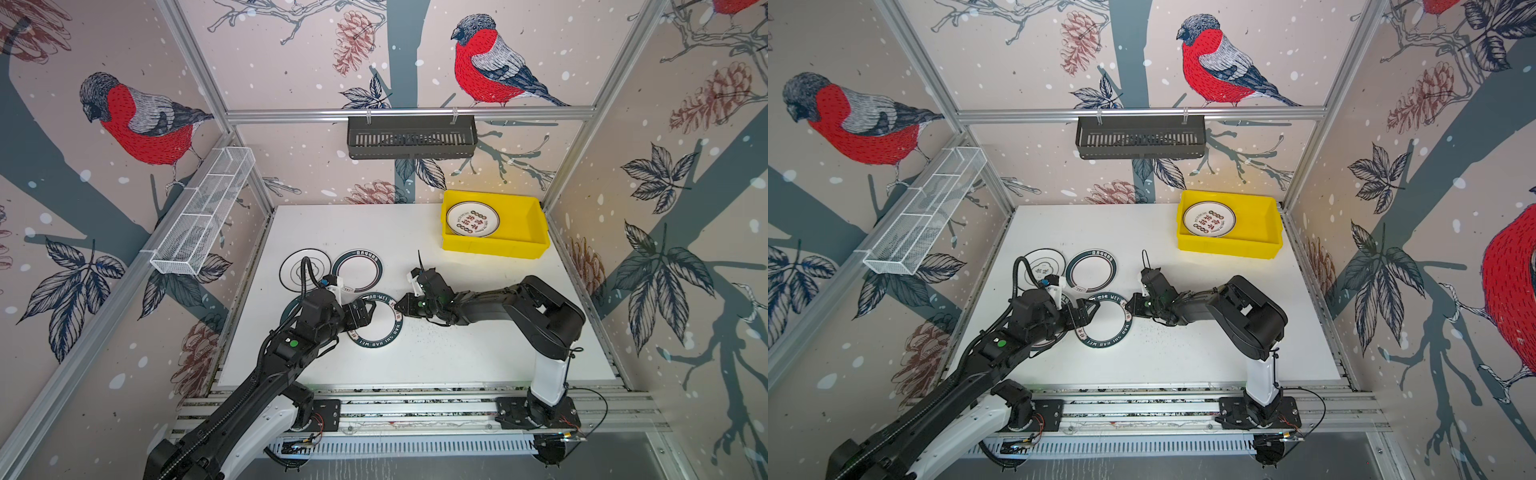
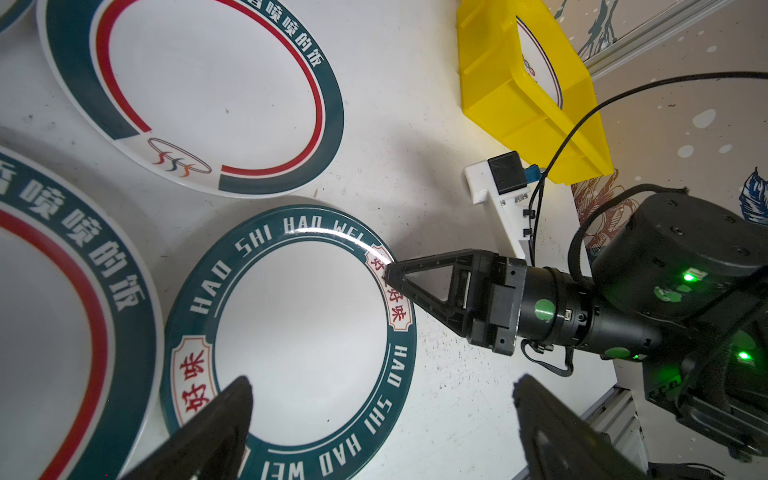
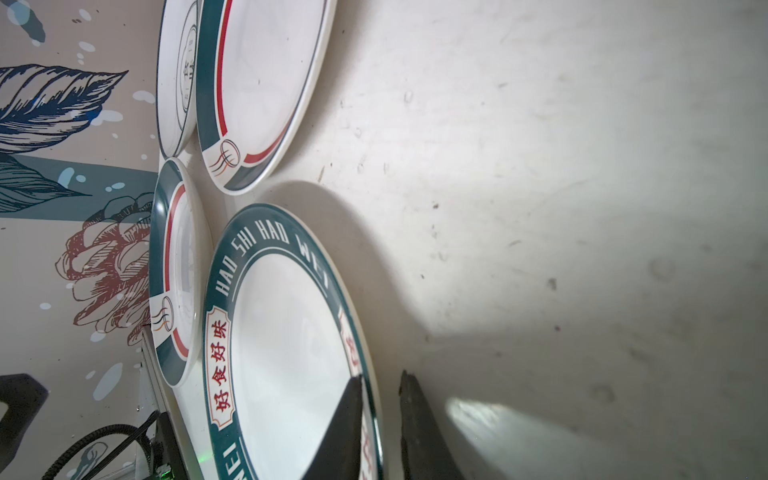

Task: Place the plates into the plastic bin on the countertop
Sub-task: 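Move the right gripper to the rim of the 'HAO SHI HAO WEI' plate, then close the right gripper on the plate rim and drag it toward the bin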

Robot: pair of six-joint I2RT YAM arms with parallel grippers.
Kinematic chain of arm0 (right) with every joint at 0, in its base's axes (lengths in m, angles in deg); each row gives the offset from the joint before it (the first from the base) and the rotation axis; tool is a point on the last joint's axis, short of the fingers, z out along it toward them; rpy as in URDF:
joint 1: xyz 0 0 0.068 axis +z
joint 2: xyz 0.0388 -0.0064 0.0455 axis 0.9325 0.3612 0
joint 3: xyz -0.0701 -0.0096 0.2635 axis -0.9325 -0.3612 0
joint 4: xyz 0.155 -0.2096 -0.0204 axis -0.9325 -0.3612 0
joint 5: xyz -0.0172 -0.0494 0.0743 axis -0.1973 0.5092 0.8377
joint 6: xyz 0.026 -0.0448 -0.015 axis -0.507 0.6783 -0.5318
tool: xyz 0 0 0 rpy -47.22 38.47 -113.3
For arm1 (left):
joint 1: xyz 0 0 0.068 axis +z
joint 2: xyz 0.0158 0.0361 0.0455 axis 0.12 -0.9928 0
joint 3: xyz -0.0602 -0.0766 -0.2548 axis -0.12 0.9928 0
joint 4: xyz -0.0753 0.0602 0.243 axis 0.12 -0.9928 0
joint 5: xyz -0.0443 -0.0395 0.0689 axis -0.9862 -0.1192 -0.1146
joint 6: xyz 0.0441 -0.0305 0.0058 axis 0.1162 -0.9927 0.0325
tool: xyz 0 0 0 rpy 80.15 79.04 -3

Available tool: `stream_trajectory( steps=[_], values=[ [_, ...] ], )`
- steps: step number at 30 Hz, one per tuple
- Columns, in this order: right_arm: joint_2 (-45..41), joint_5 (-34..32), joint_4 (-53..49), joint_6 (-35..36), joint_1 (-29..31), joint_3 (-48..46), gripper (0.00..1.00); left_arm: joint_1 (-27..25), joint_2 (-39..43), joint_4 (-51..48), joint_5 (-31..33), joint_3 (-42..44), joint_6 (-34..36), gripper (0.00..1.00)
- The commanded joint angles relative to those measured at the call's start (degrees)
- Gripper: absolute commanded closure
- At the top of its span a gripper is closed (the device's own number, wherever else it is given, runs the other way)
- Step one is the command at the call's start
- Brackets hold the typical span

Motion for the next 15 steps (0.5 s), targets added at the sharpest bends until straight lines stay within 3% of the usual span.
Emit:
stream_trajectory(
  steps=[1, 15],
  values=[
    [0.5, -3.5, -5.1, 0.4, 0.2, 0.1, 0.81, 0.2, -0.1, -0.3, 0.5, 0.2, -0.7, 0.03],
    [-3.3, -8.2, -7.2, 0.3, 0.0, -1.4, 0.89, 0.1, 0.0, 0.2, 0.9, 0.8, -0.2, 0.03]
  ],
)
